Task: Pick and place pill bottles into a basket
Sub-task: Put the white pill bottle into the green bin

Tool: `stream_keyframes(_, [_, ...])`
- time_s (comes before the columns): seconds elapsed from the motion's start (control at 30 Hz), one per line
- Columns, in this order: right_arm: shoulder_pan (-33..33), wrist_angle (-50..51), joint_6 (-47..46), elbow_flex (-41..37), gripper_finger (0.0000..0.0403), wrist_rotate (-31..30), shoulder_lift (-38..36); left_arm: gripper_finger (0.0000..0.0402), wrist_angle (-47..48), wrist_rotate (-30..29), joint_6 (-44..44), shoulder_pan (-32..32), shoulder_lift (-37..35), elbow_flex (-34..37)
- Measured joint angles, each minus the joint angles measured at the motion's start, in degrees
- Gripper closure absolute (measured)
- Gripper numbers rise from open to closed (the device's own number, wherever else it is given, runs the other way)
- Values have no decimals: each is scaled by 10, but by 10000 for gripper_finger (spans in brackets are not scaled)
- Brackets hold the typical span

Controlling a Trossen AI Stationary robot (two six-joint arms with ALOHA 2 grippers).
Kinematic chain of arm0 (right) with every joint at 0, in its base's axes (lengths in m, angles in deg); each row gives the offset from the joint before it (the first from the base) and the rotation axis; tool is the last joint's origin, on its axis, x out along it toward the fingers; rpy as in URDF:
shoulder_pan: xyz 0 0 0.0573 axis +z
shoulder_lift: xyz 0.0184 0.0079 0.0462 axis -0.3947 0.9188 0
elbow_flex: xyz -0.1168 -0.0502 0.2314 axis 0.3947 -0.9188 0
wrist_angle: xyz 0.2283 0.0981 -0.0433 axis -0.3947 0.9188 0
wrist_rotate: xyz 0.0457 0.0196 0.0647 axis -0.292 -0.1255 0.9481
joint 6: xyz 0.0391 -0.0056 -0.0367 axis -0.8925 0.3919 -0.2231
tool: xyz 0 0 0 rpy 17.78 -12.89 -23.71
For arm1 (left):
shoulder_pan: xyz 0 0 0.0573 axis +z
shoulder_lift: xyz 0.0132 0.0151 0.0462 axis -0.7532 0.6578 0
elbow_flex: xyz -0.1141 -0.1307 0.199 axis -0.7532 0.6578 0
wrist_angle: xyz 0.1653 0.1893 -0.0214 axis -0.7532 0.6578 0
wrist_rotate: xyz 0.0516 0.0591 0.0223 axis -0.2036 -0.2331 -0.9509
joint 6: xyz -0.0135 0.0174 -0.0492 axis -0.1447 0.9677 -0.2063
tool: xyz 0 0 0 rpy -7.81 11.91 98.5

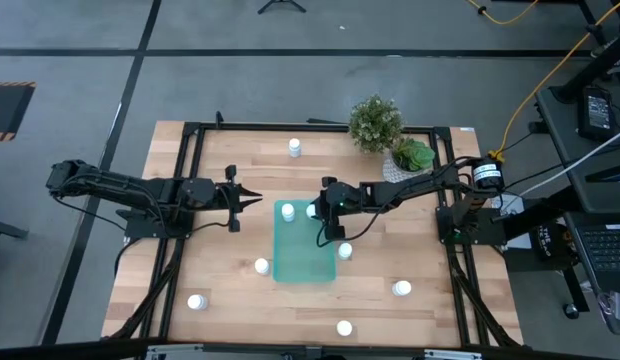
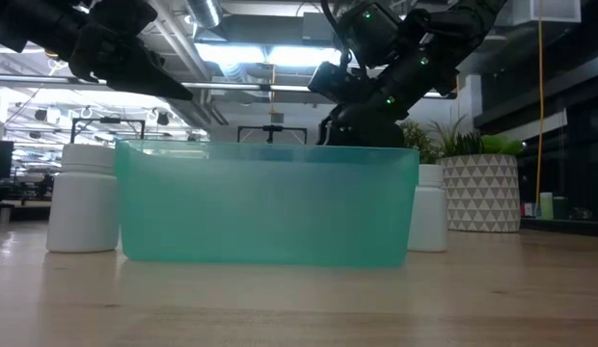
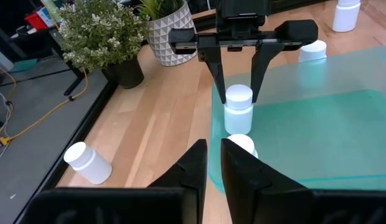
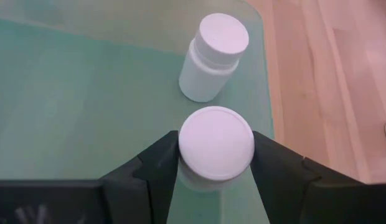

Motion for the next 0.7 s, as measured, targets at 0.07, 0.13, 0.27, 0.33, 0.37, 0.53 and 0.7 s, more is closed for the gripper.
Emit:
stream_keyframes(0.07, [0,1,0,0,212,0,0,358,0,0,0,0,0,0])
stream_keyframes(0.13, [0,6,2,0,212,0,0,357,0,0,0,0,0,0])
stream_keyframes(0.27, [0,16,3,0,212,1,0,358,0,0,0,0,0,0])
stream_keyframes(0.33, [0,19,2,0,216,1,0,358,0,0,0,0,0,0])
stream_keyframes(0.37, [0,19,2,0,220,1,0,358,0,0,0,0,0,0])
stream_keyframes(0.53, [0,16,2,0,244,2,0,354,0,0,0,0,0,0])
stream_keyframes(0.7, [0,12,-1,0,220,2,0,352,0,0,0,0,0,0])
